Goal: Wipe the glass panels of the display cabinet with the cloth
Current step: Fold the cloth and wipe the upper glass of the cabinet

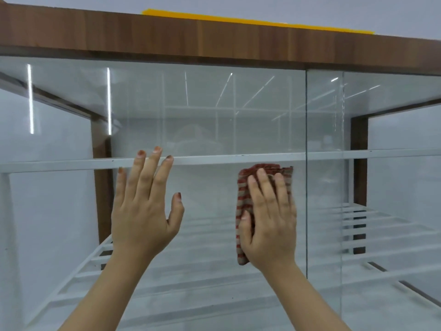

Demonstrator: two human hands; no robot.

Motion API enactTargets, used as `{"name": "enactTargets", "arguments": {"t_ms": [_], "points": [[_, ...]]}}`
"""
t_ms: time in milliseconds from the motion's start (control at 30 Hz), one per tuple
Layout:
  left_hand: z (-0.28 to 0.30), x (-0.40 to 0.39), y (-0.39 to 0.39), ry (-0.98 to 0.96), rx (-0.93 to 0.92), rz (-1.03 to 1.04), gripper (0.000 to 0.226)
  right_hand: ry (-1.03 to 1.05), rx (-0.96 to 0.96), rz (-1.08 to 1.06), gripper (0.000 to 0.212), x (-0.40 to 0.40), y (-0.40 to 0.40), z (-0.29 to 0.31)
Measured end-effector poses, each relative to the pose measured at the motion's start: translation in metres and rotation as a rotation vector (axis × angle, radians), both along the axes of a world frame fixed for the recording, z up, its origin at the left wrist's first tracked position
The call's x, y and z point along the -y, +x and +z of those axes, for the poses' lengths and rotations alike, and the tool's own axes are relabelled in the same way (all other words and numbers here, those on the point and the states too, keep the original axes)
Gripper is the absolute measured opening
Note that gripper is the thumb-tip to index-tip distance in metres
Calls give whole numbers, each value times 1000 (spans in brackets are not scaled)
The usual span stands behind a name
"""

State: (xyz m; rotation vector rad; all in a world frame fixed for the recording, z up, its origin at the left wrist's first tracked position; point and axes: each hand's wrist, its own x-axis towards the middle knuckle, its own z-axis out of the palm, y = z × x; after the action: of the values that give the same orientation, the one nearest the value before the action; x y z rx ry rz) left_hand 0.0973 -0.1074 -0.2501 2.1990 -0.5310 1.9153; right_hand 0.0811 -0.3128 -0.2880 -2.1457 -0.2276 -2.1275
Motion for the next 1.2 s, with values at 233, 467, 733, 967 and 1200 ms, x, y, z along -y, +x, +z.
{"name": "enactTargets", "arguments": {"t_ms": [233, 467, 733, 967, 1200], "points": [[-1, -1, 0, -20, 10, -15, 60, -94, 17, 39, 53, 18, -1, 50], [-1, 1, 0, -32, 22, -16, 59, 116, 37, 24, 51, 73, -3, 34], [-1, 0, 1, -26, 15, -5, 59, -96, -41, 12, 57, 31, -3, 15], [-2, -1, 2, -28, 13, -10, 59, -1, -14, 0, 59, 65, -2, 34], [-2, 0, 3, -26, 9, -11, 60, 140, 17, 25, 55, 83, -2, 19]]}}
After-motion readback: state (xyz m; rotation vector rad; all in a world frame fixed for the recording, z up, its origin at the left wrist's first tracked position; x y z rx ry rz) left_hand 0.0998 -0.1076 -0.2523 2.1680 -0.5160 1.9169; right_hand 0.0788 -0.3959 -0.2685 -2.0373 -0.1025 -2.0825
